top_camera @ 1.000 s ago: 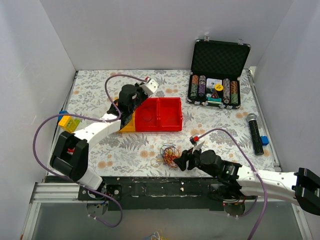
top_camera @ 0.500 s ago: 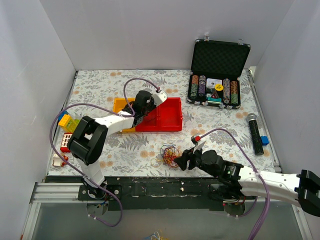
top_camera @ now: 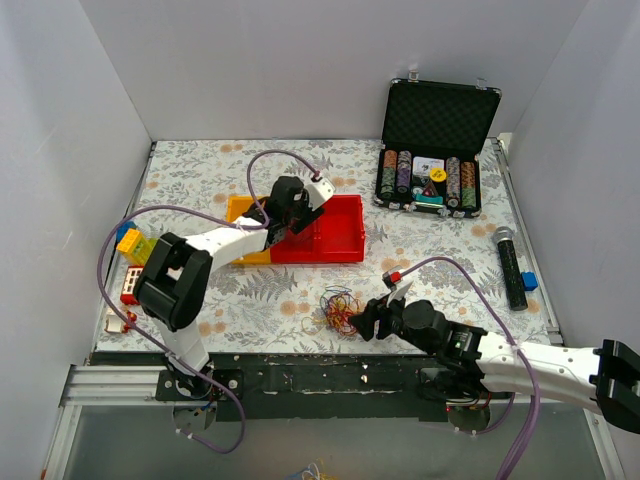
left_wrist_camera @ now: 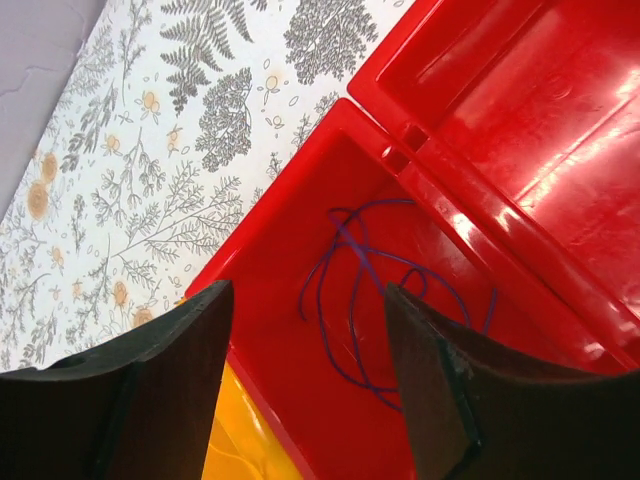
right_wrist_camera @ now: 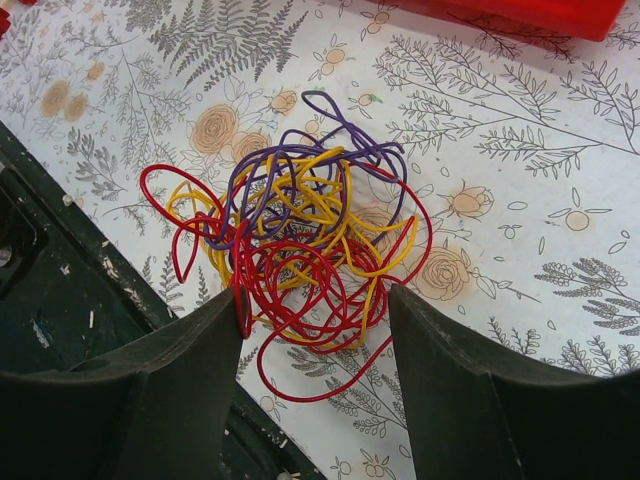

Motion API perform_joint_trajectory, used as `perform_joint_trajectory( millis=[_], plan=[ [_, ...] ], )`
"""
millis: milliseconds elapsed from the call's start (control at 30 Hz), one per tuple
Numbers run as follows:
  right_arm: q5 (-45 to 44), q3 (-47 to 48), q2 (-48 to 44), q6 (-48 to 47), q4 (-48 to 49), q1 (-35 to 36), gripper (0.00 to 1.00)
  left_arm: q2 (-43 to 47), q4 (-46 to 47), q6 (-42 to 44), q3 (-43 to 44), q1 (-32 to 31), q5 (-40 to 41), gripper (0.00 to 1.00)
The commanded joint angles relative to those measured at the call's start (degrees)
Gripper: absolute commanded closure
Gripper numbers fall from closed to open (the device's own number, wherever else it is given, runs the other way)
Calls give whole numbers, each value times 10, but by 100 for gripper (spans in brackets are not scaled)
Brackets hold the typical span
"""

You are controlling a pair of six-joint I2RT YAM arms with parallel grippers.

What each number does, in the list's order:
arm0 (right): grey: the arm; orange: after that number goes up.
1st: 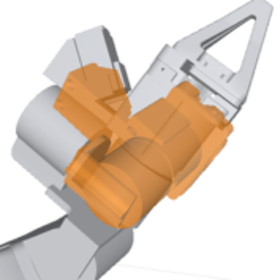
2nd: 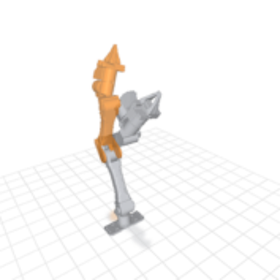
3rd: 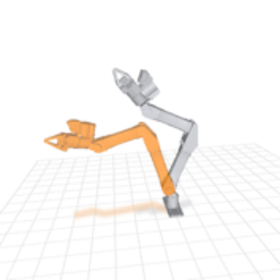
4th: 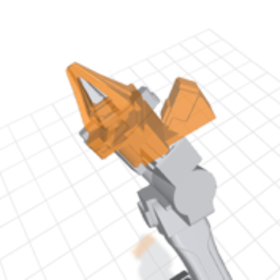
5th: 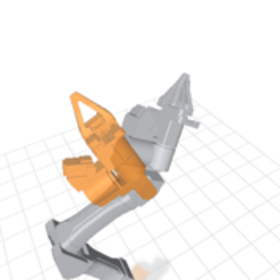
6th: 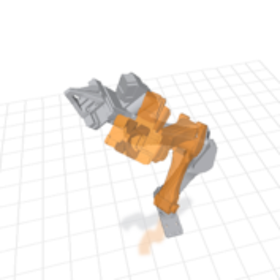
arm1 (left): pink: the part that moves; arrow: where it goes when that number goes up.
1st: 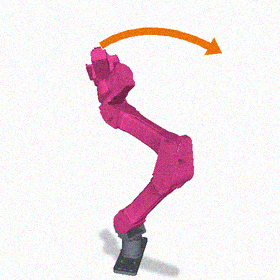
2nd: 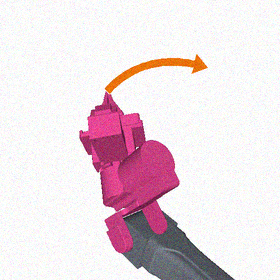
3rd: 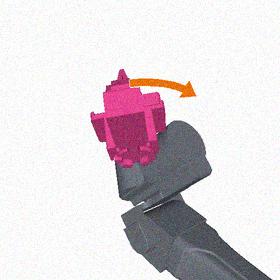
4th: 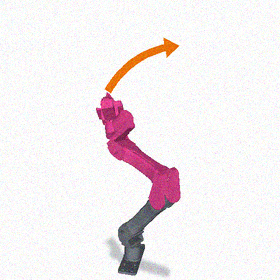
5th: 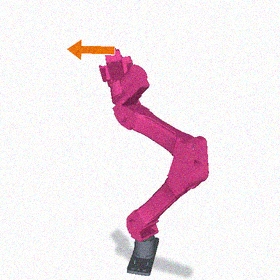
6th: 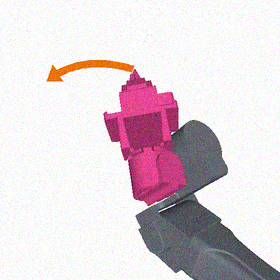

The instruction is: Untangle the cables

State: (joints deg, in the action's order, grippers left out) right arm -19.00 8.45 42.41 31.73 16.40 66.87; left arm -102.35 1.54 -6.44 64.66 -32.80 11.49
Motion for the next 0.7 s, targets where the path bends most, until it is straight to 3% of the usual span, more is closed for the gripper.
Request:
perform_joint_trajectory(
  millis=[0,233,433,667],
  plan=[
    [-9,4,7,0,16,2,33,82,-55,5,0,-2,-45,36],
    [-9,14,5,-7,7,2,33,149,-96,-8,8,-2,-94,28],
    [-23,13,-22,-8,-6,2,33,202,-206,-44,54,-5,-243,26],
    [-24,9,-30,-4,-9,2,33,267,-252,-37,-83,-96,-333,24]
  ],
)
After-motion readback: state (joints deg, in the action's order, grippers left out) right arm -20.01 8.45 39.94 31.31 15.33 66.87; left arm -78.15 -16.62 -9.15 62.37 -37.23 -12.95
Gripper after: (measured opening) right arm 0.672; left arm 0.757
